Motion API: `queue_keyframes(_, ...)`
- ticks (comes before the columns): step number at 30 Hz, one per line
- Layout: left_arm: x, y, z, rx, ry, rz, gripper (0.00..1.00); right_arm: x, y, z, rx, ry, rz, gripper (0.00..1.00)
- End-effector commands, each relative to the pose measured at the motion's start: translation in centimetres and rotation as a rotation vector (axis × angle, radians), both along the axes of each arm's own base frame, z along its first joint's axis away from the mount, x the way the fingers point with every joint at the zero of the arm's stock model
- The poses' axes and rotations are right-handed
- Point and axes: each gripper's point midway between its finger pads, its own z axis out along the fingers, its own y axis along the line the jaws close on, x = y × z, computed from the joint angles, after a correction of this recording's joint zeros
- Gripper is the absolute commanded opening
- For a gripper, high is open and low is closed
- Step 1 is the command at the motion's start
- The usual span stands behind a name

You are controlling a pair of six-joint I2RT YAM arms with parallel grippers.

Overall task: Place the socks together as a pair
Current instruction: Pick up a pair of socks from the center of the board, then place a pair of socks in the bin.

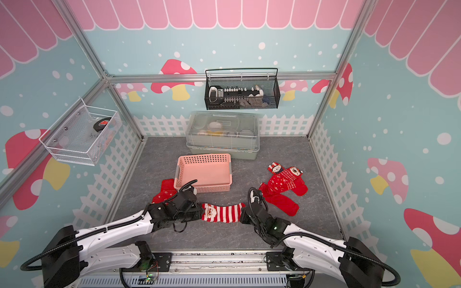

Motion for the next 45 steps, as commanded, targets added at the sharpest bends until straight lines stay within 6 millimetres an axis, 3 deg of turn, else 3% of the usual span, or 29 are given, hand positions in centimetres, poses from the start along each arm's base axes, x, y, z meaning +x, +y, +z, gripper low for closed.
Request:
queue_keyframes(1,-0.2,1.5,2.8,0.063,-0.057,-0.033,0.00,0.5,0.5,3.3,0.041,-0.076,0.019,0.00)
queue_keyframes(6,0.3,2.9,7.1,0.139,-0.165,-0.079,0.00,1.2,1.3,7.8,0.094,-0.175,0.037,0.00)
queue_keyframes(12,2.6,5.1,10.8,0.259,-0.245,-0.055,0.00,3.4,3.5,12.1,0.057,-0.277,0.068,0.00)
queue_keyframes(18,7.3,8.3,12.5,0.287,-0.235,0.044,0.00,7.7,5.9,14.9,-0.025,-0.374,0.039,0.00)
queue_keyframes(26,14.5,11.3,12.7,0.296,-0.206,0.142,0.00,15.4,11.9,17.8,-0.021,-0.449,0.091,0.00)
queue_keyframes(29,16.9,11.7,11.9,0.280,-0.199,0.166,0.00,17.7,13.3,17.8,-0.035,-0.455,0.104,0.00)
queue_keyframes(32,18.9,11.6,10.6,0.278,-0.174,0.160,0.00,19.0,13.5,16.2,-0.082,-0.445,0.099,0.00)
queue_keyframes(39,22.3,12.0,7.6,0.327,-0.112,0.151,0.00,20.4,13.0,12.7,-0.164,-0.410,0.070,0.00)
queue_keyframes(45,23.5,11.5,4.8,0.327,-0.047,0.124,0.00,20.7,13.4,9.5,-0.177,-0.380,0.076,0.00)
